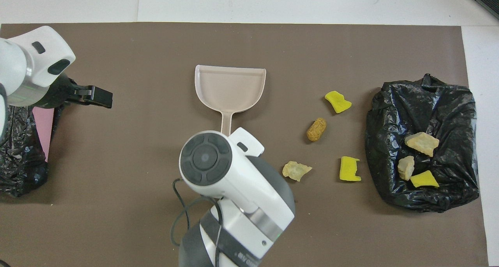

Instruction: Sweep and dump trash in bin

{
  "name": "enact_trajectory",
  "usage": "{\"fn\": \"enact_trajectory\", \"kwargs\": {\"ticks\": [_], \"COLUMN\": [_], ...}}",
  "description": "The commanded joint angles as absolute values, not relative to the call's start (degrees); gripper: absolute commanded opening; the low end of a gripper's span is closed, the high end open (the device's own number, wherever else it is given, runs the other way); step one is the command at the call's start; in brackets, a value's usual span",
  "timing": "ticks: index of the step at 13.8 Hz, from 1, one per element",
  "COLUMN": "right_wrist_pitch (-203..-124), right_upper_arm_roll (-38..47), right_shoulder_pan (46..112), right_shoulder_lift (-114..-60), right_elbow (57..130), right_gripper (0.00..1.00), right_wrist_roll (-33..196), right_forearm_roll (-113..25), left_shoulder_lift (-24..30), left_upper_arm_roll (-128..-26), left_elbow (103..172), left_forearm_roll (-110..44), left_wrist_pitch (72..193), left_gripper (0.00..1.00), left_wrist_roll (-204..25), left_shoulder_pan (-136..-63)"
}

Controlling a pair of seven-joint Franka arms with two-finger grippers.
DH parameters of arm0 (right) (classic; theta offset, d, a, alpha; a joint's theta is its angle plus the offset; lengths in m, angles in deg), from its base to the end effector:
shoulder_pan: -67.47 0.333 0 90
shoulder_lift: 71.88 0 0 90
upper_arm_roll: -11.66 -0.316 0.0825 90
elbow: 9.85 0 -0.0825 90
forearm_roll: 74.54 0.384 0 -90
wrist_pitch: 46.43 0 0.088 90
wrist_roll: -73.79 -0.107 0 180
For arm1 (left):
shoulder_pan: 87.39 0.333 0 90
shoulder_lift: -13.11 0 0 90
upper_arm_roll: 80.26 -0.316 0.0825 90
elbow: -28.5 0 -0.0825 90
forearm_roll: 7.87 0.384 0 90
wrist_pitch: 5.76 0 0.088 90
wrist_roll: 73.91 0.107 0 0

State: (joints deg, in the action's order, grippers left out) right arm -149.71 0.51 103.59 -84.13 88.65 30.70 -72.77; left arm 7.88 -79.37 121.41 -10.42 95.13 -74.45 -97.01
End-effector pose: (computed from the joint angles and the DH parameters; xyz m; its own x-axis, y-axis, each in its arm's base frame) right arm 0.4167 0.4440 0.4503 0.9884 0.0591 -0.1401 0.0646 -0.9973 0.0353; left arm 0.5852 -0.1122 0.5649 0.9852 -0.1645 0.0474 -0.1667 -0.9849 0.0459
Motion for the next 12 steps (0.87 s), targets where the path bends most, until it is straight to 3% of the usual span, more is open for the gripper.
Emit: {"fn": "enact_trajectory", "kwargs": {"ticks": [1, 3, 8, 12], "right_wrist_pitch": [-161.87, -165.95, -174.29, -175.71], "right_upper_arm_roll": [0.85, 0.85, 0.85, 0.85], "right_shoulder_pan": [107.53, 109.99, 116.42, 116.34], "right_shoulder_lift": [-71.03, -68.19, -69.76, -70.38], "right_elbow": [111.64, 117.22, 124.08, 124.71], "right_gripper": [1.0, 1.0, 1.0, 0.97], "right_wrist_roll": [31.25, 31.43, 30.81, 31.08], "right_forearm_roll": [-67.18, -65.49, -65.4, -65.4], "left_shoulder_lift": [5.47, 3.36, -2.88, -4.82], "left_upper_arm_roll": [-80.17, -80.18, -80.18, -80.17], "left_elbow": [122.28, 122.54, 123.06, 128.23], "left_forearm_roll": [-11.56, -11.56, -11.12, -11.21], "left_wrist_pitch": [99.69, 103.29, 110.34, 118.49], "left_gripper": [1.0, 1.0, 1.0, 1.0], "left_wrist_roll": [-75.57, -79.07, -87.61, -92.53], "left_shoulder_pan": [-100.3, -103.11, -110.67, -116.56]}}
